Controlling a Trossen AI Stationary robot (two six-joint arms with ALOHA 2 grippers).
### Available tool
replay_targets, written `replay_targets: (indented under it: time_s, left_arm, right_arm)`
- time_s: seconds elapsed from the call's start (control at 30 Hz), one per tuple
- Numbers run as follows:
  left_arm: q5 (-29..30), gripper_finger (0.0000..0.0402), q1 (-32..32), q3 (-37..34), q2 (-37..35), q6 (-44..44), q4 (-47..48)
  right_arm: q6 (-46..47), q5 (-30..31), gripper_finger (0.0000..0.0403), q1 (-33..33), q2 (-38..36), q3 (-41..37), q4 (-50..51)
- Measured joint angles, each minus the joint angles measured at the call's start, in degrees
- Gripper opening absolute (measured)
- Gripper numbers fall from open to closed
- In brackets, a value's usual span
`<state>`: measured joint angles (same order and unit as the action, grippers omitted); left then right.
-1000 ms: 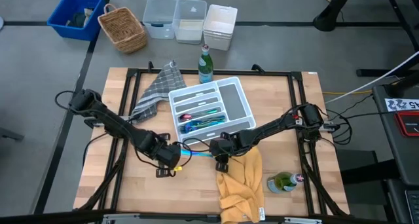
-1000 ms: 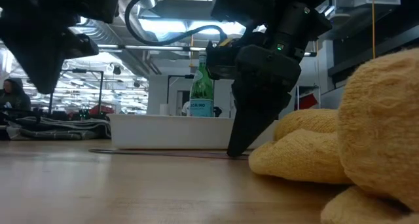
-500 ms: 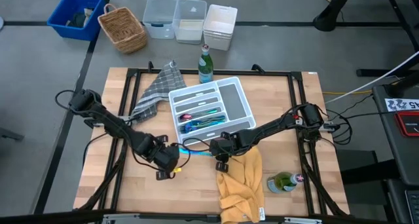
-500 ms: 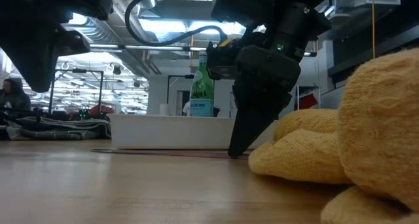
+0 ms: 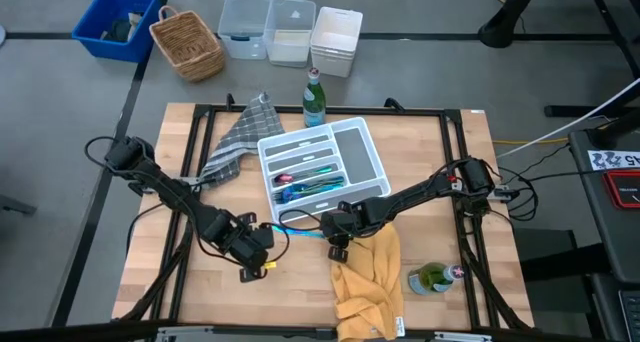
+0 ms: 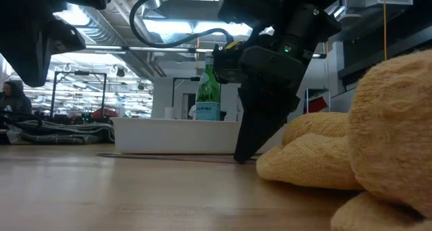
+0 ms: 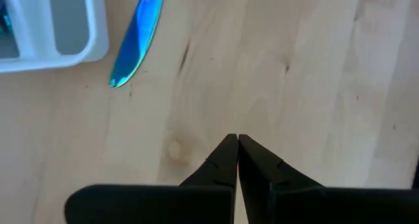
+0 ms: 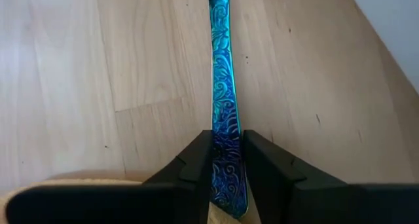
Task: Sort silverware
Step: Put the table knife in the silverware tray
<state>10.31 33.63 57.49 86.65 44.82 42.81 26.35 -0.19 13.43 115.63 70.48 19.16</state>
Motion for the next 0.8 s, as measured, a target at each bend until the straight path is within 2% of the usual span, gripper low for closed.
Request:
replay_targets:
  time_s: [0.53,0.8]
  left_arm:
    - [0.3,0.0003,0.0,0.0,0.0,-0.2,-0.2]
    - [0.4,0.0003,0.0,0.0,0.0,-0.2,-0.2]
  right_arm:
    - [0.4,-4.1,0.0092,-0.1,0.0,0.3,1.0]
    - [0.2,-4.5,0.0092,-0.5,0.2,3.7,4.6]
